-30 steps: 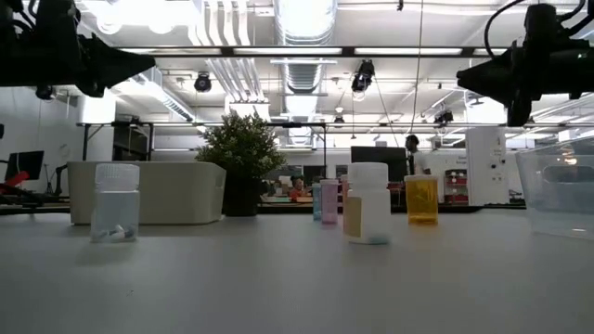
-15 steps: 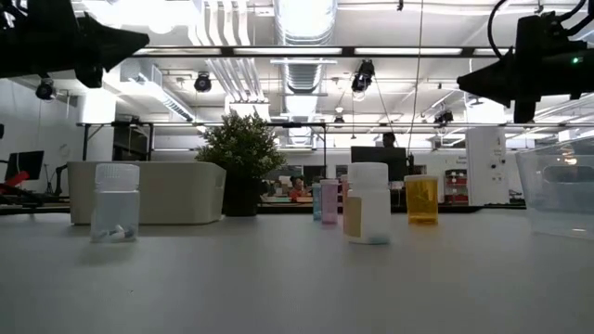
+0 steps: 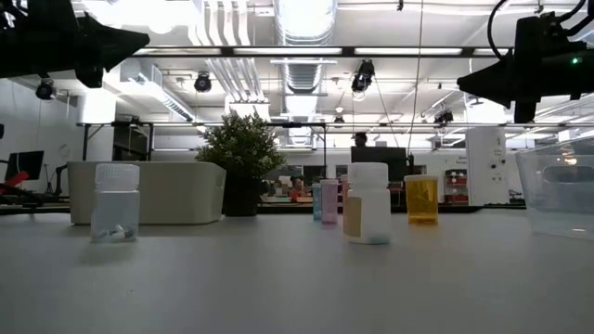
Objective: Pick and place medicine bottles into bin by pill shape (circle, oval)
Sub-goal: Put the orange pill bottle into the gray bin
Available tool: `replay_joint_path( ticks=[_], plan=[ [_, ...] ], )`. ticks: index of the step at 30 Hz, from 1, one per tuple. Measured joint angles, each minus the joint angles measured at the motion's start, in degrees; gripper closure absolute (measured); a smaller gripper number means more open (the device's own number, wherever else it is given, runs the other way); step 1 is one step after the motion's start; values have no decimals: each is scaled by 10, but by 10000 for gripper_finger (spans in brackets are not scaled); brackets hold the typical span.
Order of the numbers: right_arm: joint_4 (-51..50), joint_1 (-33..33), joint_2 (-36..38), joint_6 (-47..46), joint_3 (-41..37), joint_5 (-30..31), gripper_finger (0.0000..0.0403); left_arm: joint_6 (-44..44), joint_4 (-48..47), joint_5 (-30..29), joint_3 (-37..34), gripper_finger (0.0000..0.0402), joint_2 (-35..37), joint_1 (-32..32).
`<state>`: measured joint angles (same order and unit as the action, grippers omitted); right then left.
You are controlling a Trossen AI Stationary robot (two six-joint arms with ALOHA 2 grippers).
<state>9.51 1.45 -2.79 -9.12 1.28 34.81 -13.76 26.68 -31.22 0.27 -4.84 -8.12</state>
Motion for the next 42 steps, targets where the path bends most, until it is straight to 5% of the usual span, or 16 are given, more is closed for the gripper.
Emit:
replay_joint_path(
  ticks=[8, 16, 31, 42],
  plan=[
    [-3, 0, -27, -27, 49, -1, 351, -1, 34, 46, 0, 400, -1, 0],
    [-10, 0, -144, 2, 150, 4, 351, -64, 133, 45, 0, 400, -1, 0],
    [-245, 0, -357, -140, 350, 42, 351, -60, 152, 43, 1, 400, -6, 0],
    [-263, 0, -500, -175, 450, -17, 351, 86, 116, 82, 1, 400, -32, 0]
  ],
)
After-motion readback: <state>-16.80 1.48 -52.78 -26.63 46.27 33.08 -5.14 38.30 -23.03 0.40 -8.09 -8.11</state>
